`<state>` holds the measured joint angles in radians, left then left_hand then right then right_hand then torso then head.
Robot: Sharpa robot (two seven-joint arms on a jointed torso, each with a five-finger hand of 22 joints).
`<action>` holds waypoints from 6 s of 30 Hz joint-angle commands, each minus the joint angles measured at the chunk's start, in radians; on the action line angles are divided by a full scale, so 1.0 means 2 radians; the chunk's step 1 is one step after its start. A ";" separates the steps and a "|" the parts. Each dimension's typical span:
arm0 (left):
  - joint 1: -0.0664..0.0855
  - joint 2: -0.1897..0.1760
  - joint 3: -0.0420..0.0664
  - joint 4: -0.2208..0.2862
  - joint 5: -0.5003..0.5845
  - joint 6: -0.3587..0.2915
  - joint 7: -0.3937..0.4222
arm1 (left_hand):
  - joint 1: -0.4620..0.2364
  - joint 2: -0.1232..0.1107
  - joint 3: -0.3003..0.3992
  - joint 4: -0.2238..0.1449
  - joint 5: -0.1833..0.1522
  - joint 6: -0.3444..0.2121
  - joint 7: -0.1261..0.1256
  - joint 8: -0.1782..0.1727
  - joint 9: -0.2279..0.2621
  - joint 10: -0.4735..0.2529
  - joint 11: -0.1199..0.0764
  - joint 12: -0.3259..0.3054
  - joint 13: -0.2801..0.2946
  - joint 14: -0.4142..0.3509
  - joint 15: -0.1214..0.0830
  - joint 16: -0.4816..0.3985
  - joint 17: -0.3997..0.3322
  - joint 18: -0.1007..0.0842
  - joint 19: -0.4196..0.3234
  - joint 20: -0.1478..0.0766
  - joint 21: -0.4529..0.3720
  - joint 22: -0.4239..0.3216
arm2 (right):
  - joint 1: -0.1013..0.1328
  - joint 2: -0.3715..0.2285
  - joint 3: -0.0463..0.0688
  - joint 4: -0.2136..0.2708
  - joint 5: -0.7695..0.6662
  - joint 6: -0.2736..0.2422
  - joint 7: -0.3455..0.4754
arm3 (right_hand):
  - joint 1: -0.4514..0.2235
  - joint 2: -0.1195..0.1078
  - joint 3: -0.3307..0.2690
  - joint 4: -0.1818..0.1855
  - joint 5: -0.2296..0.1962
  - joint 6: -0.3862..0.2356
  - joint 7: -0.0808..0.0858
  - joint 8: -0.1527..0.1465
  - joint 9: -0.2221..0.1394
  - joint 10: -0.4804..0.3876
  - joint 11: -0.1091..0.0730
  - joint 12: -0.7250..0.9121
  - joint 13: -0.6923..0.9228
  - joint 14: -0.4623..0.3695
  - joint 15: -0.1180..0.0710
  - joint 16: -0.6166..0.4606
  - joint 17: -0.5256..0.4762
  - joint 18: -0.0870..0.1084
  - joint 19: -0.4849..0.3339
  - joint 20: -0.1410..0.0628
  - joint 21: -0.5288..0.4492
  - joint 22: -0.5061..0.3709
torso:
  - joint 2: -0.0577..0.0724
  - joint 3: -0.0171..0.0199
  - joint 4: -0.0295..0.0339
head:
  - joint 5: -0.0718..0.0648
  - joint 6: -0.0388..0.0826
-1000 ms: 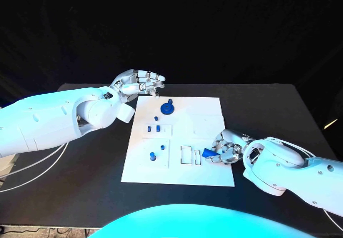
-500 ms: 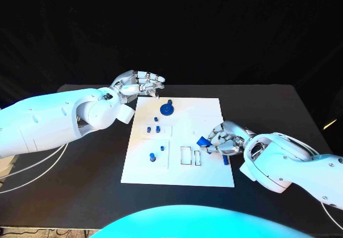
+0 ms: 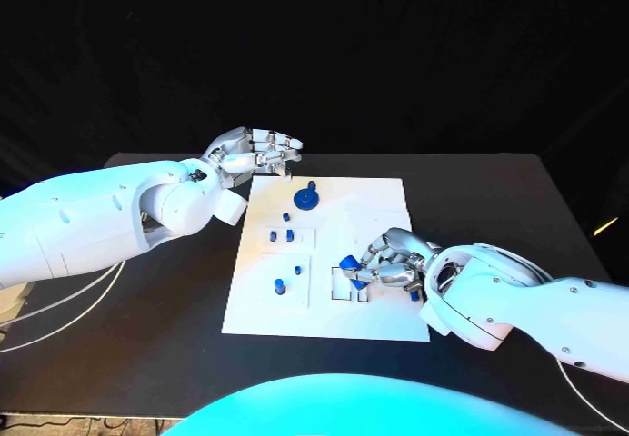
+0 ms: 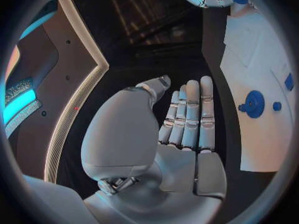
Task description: Assemble the parts on the task board
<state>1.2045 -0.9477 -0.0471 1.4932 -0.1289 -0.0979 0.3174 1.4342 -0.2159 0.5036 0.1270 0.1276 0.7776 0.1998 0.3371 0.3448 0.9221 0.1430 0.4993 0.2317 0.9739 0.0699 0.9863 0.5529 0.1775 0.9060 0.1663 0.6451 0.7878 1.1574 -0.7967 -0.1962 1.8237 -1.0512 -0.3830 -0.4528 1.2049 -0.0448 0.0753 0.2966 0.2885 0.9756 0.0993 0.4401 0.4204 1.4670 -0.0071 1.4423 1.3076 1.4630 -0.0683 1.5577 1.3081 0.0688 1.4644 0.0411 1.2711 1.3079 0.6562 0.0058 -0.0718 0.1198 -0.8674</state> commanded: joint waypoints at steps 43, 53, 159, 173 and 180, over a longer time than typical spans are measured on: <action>0.000 -0.004 0.000 0.004 0.003 0.009 -0.002 | 0.001 0.005 -0.004 0.002 0.001 -0.003 0.007 0.004 -0.001 -0.005 0.000 0.003 -0.001 -0.001 0.001 -0.003 0.001 0.002 0.003 0.001 -0.003 -0.001 | -0.004 0.039 -0.002 -0.035 -0.023 0.031 -0.033 | -0.060 0.005 -0.013 -0.001 -0.034 0.024 -0.024 0.044 0.013 0.015 -0.006 0.003 0.075 0.050 -0.005 -0.001 0.111 -0.005 0.007 -0.005 -0.008 0.079 | 0.001 0.0004 -0.0001 | 0.005 -0.003; 0.000 -0.004 0.000 0.004 0.003 0.010 -0.003 | 0.001 0.005 -0.004 0.002 0.001 -0.003 0.007 0.004 -0.001 -0.005 0.000 0.003 -0.001 -0.001 0.001 -0.003 0.001 0.002 0.003 0.001 -0.003 -0.001 | -0.004 0.044 -0.002 -0.038 -0.023 0.038 -0.035 | -0.095 0.018 -0.056 -0.001 -0.093 0.019 -0.024 0.057 0.015 0.014 -0.006 -0.001 0.075 0.049 -0.005 -0.002 0.108 -0.004 0.006 -0.005 -0.015 0.080 | 0.000 0.0003 -0.0005 | 0.006 -0.003; 0.000 -0.005 0.000 0.004 0.002 0.011 -0.003 | 0.001 0.006 -0.004 0.004 0.001 -0.004 0.006 0.007 -0.001 -0.006 0.000 0.005 -0.002 -0.001 0.001 -0.004 0.001 0.002 0.004 0.001 -0.006 -0.002 | -0.035 -0.129 -0.002 0.014 -0.142 -0.004 0.011 | 0.094 0.007 -0.100 -0.003 -0.106 -0.009 -0.004 0.009 -0.024 0.006 0.011 -0.023 0.069 0.048 0.009 -0.005 0.103 -0.003 0.006 0.008 -0.035 0.086 | 0.000 0.0010 -0.0006 | -0.012 0.001; 0.000 -0.006 0.000 0.003 0.002 0.012 -0.004 | 0.001 0.006 -0.004 0.004 0.001 -0.004 0.006 0.007 -0.001 -0.006 0.000 0.005 -0.002 -0.001 0.001 -0.004 0.001 0.002 0.004 0.001 -0.006 -0.003 | -0.041 -0.112 -0.002 -0.001 -0.163 0.004 -0.024 | 0.078 0.008 -0.101 -0.002 -0.108 0.002 -0.007 0.008 -0.024 0.006 0.009 -0.024 0.069 0.048 0.007 -0.006 0.103 -0.003 0.007 0.007 -0.035 0.087 | 0.000 0.0002 0.0002 | -0.012 -0.002; 0.000 -0.007 0.000 0.003 0.002 0.012 -0.004 | 0.000 0.006 -0.005 0.005 0.001 -0.004 0.006 0.008 -0.001 -0.006 0.000 0.005 -0.002 -0.001 0.001 -0.004 0.001 0.002 0.004 0.001 -0.007 -0.003 | -0.044 -0.101 -0.002 -0.008 -0.173 0.013 -0.035 | 0.076 0.009 -0.100 -0.003 -0.115 0.005 -0.008 0.008 -0.024 0.006 0.008 -0.025 0.068 0.048 0.006 -0.006 0.103 -0.002 0.006 0.006 -0.037 0.087 | 0.000 0.0002 -0.0004 | -0.011 -0.003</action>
<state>1.2046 -0.9622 -0.0477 1.4973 -0.1289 -0.0918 0.3029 1.4383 -0.2118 0.4981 0.1325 0.1276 0.7776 0.1998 0.3488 0.3437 0.9149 0.1430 0.5074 0.2281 0.9739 0.0699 0.9823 0.5542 0.1775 0.9060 0.1662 0.6371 0.7830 1.0733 -1.0060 -0.1993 1.8071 -1.3648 -0.3886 -0.4963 1.3651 -0.0261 -0.1263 0.2888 0.0632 0.9798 0.0818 0.4533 0.3751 1.4650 0.0131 1.3926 1.3132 1.4651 -0.0546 1.5521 1.3073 0.0689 1.4642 0.0488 1.1984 1.3078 0.6567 0.0062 -0.0717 0.0967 -0.8725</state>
